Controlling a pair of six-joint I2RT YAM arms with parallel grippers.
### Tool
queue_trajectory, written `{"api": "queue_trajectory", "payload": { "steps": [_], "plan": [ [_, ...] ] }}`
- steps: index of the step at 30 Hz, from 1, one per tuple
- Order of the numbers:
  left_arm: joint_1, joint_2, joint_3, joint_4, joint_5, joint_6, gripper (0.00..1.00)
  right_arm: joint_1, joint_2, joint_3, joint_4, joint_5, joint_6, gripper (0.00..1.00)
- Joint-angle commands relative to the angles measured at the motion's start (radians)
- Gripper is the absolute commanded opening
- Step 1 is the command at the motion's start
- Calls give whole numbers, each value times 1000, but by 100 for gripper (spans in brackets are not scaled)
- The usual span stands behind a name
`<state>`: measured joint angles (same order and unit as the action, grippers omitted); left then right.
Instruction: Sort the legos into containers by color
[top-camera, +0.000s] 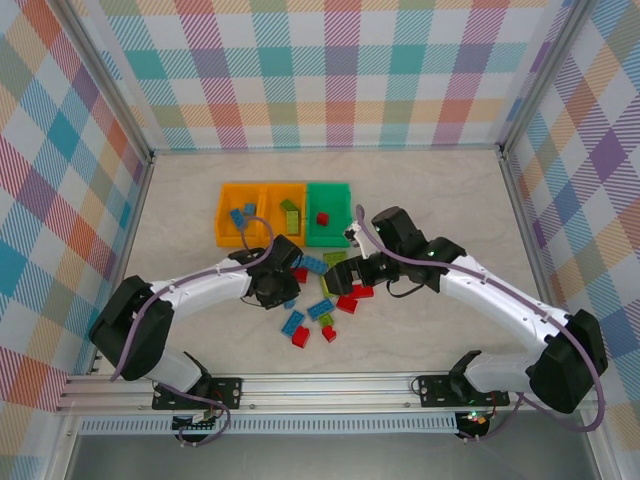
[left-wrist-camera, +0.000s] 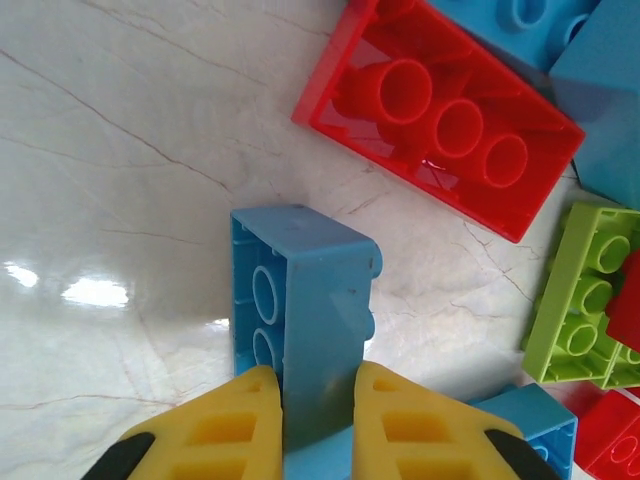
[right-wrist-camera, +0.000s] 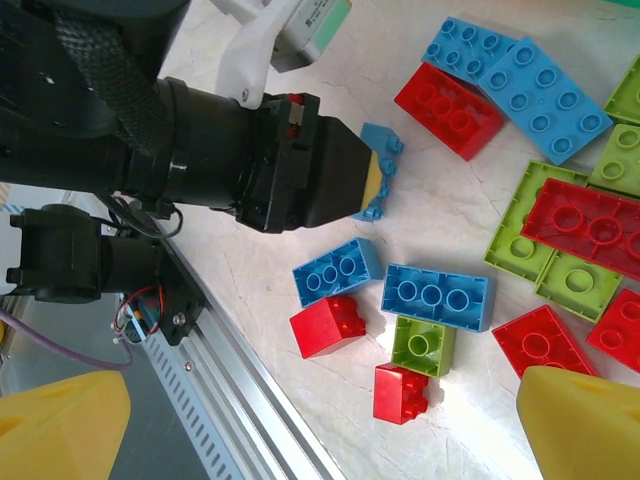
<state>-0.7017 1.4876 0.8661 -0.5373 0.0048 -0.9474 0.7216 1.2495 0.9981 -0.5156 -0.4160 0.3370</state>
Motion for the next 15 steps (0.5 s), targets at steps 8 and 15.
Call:
{"api": "queue_trajectory", "payload": {
  "steps": [8, 15],
  "plan": [
    [175, -149, 220, -142, -176, 190, 11, 7, -41, 5, 21, 20, 31, 100],
    [422, 2, 357, 19, -171, 318, 11, 7, -55, 10, 3, 23, 36, 100]
  ]
}}
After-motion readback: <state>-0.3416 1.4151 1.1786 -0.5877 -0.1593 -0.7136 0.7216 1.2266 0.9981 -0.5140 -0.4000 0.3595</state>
